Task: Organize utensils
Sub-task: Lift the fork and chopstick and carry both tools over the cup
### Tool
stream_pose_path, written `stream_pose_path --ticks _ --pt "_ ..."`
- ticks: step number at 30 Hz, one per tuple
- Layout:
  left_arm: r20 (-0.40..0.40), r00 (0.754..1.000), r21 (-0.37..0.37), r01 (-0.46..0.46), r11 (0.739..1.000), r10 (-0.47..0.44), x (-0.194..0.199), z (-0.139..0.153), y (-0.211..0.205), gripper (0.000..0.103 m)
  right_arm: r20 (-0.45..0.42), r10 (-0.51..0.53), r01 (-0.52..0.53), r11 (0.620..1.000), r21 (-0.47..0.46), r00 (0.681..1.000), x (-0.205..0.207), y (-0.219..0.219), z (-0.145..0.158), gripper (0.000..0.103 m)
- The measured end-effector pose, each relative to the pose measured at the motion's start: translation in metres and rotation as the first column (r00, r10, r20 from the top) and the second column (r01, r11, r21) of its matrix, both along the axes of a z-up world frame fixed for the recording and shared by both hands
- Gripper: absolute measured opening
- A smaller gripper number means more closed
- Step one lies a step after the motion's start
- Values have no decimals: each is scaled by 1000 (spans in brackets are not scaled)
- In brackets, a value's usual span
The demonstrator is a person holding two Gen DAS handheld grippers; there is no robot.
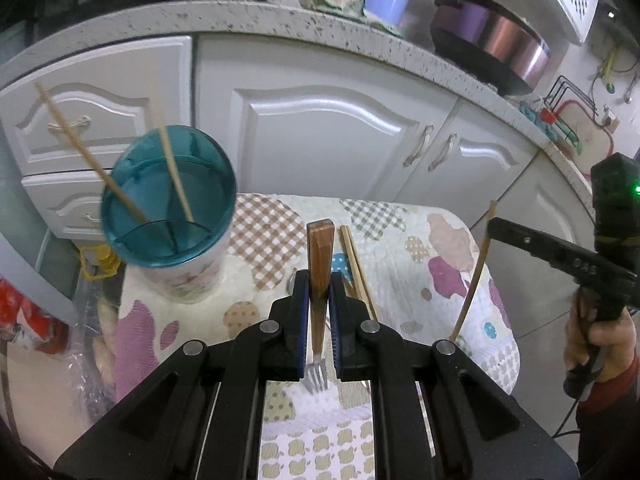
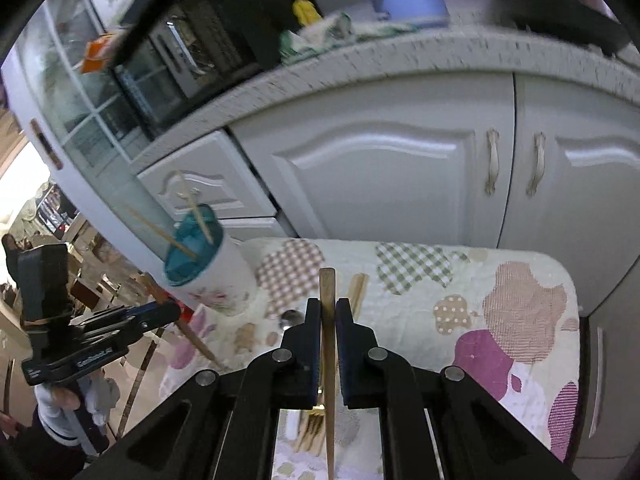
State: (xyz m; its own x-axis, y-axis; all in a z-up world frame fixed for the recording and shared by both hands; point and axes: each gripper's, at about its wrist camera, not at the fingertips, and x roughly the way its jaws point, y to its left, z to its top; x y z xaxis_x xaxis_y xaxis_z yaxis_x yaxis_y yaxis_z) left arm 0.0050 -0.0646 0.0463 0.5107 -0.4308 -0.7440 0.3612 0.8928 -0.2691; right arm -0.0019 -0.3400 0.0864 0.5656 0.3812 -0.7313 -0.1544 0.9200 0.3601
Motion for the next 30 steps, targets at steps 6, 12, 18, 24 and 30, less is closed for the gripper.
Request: stream_pose_path --ticks 6,12,18,24,30 --pt "42 999 -10 -29 1000 29 -15 18 17 8 61 26 -25 1000 -14 998 -13 13 32 7" --pt "88 995 -18 -45 999 46 -23 37 28 8 126 61 -60 998 -14 990 -17 31 63 6" --pt "109 992 -44 -52 998 56 -28 52 41 8 179 91 -89 996 -17 980 -16 47 89 6" --pt "127 988 -96 -75 993 87 -25 79 66 8 228 131 -131 991 -16 965 -11 65 115 6" --pt "196 970 -97 -129 987 146 -16 117 91 8 276 163 -167 986 -9 947 3 81 138 6"
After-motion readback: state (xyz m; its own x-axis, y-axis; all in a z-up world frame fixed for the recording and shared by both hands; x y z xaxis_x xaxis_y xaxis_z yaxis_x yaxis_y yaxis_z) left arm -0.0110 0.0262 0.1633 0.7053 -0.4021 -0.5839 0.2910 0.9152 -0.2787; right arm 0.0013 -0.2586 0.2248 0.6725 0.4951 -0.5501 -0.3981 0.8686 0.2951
